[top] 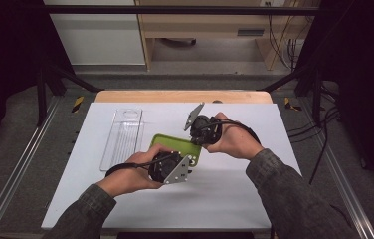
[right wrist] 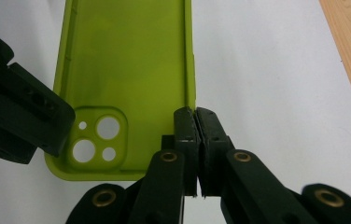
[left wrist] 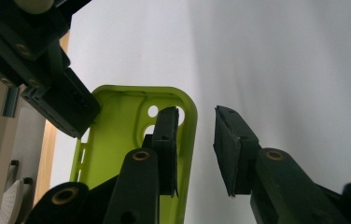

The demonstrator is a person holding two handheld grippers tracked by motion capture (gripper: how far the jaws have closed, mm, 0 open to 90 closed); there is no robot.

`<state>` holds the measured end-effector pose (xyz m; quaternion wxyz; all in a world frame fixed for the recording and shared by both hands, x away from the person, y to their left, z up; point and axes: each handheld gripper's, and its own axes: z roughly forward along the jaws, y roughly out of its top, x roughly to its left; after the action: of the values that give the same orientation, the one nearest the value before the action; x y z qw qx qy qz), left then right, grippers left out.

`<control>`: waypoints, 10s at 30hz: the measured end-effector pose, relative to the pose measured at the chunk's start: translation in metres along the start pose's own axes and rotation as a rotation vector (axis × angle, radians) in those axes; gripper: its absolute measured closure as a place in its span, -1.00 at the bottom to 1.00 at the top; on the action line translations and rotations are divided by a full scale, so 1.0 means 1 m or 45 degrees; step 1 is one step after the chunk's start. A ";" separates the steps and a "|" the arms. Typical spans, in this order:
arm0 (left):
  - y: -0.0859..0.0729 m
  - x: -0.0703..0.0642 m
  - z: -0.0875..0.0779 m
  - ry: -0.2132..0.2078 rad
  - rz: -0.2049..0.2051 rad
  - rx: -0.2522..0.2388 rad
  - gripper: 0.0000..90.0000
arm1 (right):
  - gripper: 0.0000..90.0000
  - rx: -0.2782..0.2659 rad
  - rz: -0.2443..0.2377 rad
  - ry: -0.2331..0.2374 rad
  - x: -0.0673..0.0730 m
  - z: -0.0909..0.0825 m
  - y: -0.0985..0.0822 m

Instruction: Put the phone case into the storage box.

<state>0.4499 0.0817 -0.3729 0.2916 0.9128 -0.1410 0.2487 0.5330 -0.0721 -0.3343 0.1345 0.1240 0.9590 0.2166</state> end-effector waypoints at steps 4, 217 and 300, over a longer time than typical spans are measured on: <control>-0.001 0.000 0.000 0.004 0.019 0.012 0.57 | 0.96 -0.002 -0.004 0.002 0.000 0.000 0.001; -0.079 0.054 -0.106 0.962 -0.954 -0.369 0.94 | -0.92 -0.984 0.663 -0.579 0.062 -0.006 -0.232; -0.154 0.108 -0.065 1.052 -1.493 -0.540 0.94 | -0.91 -1.027 0.601 -0.550 0.090 0.007 -0.237</control>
<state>0.5781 0.2300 -0.3406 0.5755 0.5947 0.4448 0.3425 0.4088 -0.2504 -0.4649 0.3140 0.3171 0.6954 0.5633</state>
